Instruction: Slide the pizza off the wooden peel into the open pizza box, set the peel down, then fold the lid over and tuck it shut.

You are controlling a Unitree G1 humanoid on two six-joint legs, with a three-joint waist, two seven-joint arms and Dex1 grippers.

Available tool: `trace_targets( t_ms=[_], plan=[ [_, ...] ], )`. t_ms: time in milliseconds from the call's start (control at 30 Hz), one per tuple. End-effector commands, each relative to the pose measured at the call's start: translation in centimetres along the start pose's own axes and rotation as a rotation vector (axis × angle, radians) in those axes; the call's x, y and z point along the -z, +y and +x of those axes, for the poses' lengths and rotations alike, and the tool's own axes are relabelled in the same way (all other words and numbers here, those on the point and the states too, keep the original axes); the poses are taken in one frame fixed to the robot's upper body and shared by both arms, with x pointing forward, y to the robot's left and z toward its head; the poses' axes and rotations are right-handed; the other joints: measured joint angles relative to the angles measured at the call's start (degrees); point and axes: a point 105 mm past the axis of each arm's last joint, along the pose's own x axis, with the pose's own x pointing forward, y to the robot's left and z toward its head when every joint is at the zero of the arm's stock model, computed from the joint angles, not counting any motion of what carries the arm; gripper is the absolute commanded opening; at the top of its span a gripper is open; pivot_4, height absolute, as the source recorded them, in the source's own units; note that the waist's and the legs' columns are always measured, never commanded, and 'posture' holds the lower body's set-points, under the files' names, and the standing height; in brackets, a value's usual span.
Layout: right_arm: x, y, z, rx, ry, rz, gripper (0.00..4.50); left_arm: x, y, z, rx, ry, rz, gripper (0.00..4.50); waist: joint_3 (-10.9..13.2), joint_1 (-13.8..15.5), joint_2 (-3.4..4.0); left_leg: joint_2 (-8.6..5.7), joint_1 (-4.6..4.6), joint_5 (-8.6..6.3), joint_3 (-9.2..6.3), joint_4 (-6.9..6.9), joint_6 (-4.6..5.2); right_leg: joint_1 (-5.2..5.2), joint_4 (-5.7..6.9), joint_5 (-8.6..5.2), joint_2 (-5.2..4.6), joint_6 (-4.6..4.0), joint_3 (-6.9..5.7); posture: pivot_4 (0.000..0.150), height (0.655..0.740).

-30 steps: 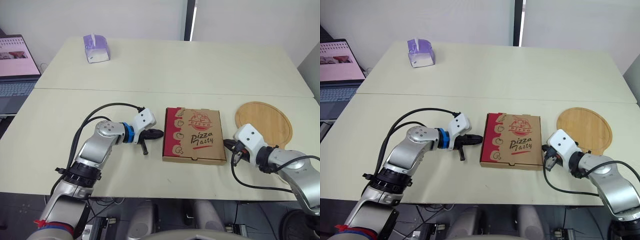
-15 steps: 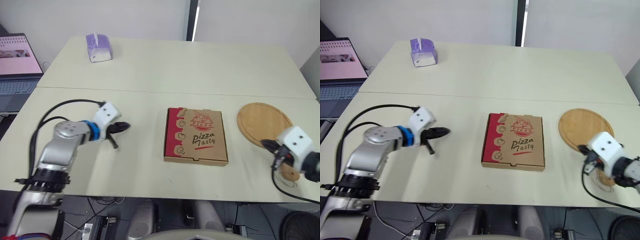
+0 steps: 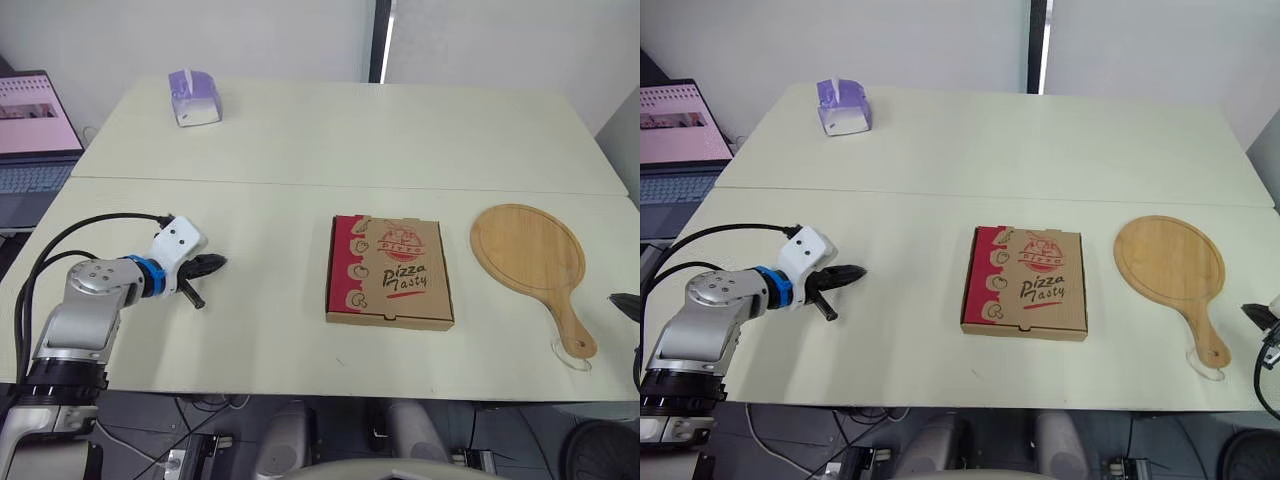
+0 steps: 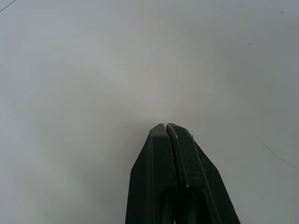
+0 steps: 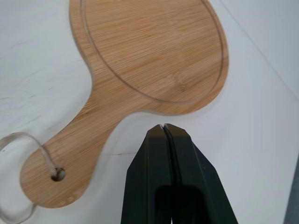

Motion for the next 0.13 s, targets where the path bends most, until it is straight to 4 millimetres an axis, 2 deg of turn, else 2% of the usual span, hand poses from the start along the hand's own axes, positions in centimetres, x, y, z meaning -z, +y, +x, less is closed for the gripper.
trace_targets(
  t_ms=[33,133],
  plan=[
    [-1.37,-1.98,-0.71,0.055,-0.038,-0.038,0.03,-0.97,-0.15,-0.18,0.013,-0.026,0.015,0.0,0.0,-0.1,0.0,0.01,0.02,0.0,0.01,0.0,0.0,0.0,0.0,0.0,0.01,0.0,0.0,0.15,0.7192],
    [-1.67,-2.35,-0.34,0.053,-0.045,-0.045,0.03,-0.98,-0.3,0.03,0.022,-0.038,-0.004,0.0,0.0,-0.1,0.0,0.01,0.05,0.0,0.02,-0.05,0.0,0.01,0.0,-0.01,0.01,-0.01,0.0,0.15,0.7192]
  ],
)
